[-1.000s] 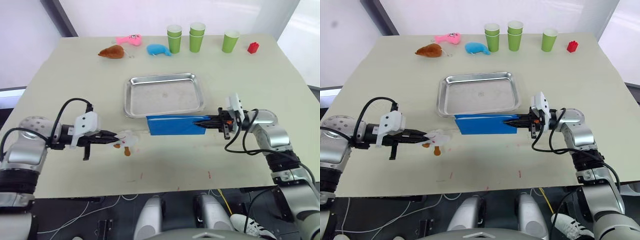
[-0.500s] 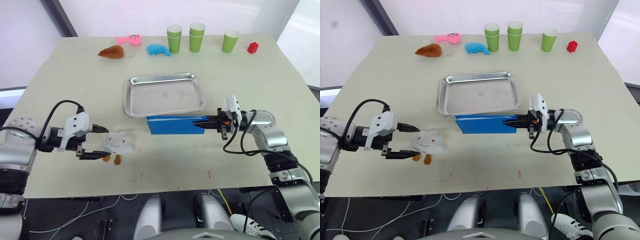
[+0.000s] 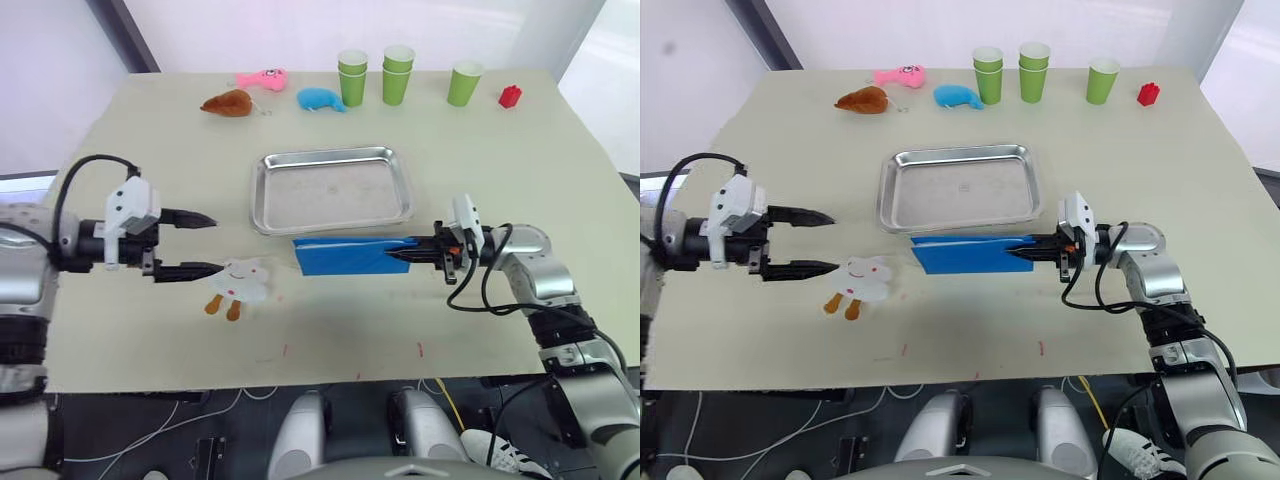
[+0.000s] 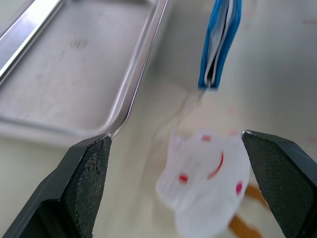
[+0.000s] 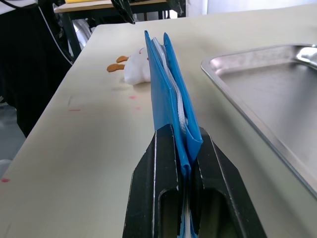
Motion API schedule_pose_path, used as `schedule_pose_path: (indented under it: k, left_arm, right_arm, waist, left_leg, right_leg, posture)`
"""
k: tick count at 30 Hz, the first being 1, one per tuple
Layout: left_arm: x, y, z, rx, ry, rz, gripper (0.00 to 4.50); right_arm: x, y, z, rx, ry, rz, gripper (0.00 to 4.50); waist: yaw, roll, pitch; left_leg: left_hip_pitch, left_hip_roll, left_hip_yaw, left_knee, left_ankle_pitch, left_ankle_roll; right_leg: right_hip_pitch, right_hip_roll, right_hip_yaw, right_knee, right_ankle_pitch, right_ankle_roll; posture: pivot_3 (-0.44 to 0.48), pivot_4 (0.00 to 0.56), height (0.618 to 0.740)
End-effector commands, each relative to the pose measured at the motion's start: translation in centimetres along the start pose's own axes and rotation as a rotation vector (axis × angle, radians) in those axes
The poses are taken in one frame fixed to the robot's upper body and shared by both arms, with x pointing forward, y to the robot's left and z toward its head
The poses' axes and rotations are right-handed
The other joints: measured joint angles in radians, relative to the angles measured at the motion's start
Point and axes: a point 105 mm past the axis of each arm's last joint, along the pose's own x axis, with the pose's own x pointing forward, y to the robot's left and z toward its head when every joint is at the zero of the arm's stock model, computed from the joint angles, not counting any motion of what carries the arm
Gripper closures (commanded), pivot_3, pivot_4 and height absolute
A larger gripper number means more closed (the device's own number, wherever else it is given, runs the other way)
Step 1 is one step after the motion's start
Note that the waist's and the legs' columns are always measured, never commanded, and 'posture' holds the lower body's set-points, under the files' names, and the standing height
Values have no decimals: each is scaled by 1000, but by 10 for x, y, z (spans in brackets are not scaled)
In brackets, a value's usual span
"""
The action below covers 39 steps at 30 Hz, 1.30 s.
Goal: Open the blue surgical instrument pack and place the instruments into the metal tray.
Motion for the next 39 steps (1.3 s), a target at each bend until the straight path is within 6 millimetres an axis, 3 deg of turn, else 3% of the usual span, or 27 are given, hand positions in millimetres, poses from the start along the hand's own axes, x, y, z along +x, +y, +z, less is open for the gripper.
schedule_pose_path:
  k: [1, 10, 25, 28, 30, 32, 36, 37, 39]
  left_arm:
    - [15, 3, 21, 57, -102, 19, 54]
    - [62, 2, 21, 93, -169, -17, 54]
    - [89, -14, 18, 50, -206, -109, 54]
    - [94, -21, 18, 35, -222, -131, 659]
    - [95, -22, 17, 22, -227, -135, 1662]
    - [95, -24, 17, 13, -228, -139, 2170]
    - [94, -26, 15, -6, -225, -150, 4213]
    - [94, -26, 15, -11, -225, -152, 4463]
    - [93, -28, 15, -28, -234, -156, 4463]
  right_arm:
    - [-1, 3, 14, -36, -38, 20, 4500]
    - [-1, 3, 14, -26, -33, 24, 4500]
    - [0, 6, 15, -21, -40, 26, 4500]
    - [0, 7, 16, -22, -41, 26, 4500]
    - [-1, 7, 16, -21, -39, 26, 4500]
    - [-2, 7, 15, -22, -34, 22, 4500]
    - [-4, 5, 14, -23, -25, 17, 4500]
    - [-5, 5, 13, -23, -17, 16, 4500]
    - [-6, 5, 9, -20, -1, 20, 4500]
  waist:
    - [-3, 0, 0]
    - [-2, -1, 0]
    - [-2, -1, 0]
    - [-2, -1, 0]
    - [-2, -1, 0]
    - [-2, -1, 0]
    - [-2, -1, 0]
    - [-2, -1, 0]
    - [-2, -1, 0]
  left_leg:
    - [0, 0, 0, 0, 0, 0]
    - [0, 0, 0, 1, 0, 0]
    - [0, 0, 0, 1, 0, 0]
    - [0, 0, 0, 1, 0, 0]
    - [0, 0, 0, 1, 0, 0]
    - [0, 0, 0, 1, 0, 0]
    - [0, 0, 0, 1, 0, 0]
    - [0, 0, 0, 1, 0, 0]
    - [0, 0, 0, 1, 0, 0]
  right_leg:
    - [0, 0, 0, 0, 0, 0]
    - [0, 0, 0, 1, 0, 0]
    - [0, 0, 0, 0, 0, 0]
    - [0, 0, 0, 1, 0, 0]
    - [0, 0, 0, 0, 0, 0]
    - [0, 0, 0, 1, 0, 0]
    - [0, 0, 0, 1, 0, 0]
    - [0, 0, 0, 1, 0, 0]
    - [0, 0, 0, 1, 0, 0]
  posture:
    - [0, 150, 740]
    - [0, 150, 740]
    - [0, 150, 740]
    - [0, 150, 740]
    - [0, 150, 740]
    - [0, 150, 740]
    - [0, 150, 740]
    - [0, 150, 740]
    - [0, 150, 740]
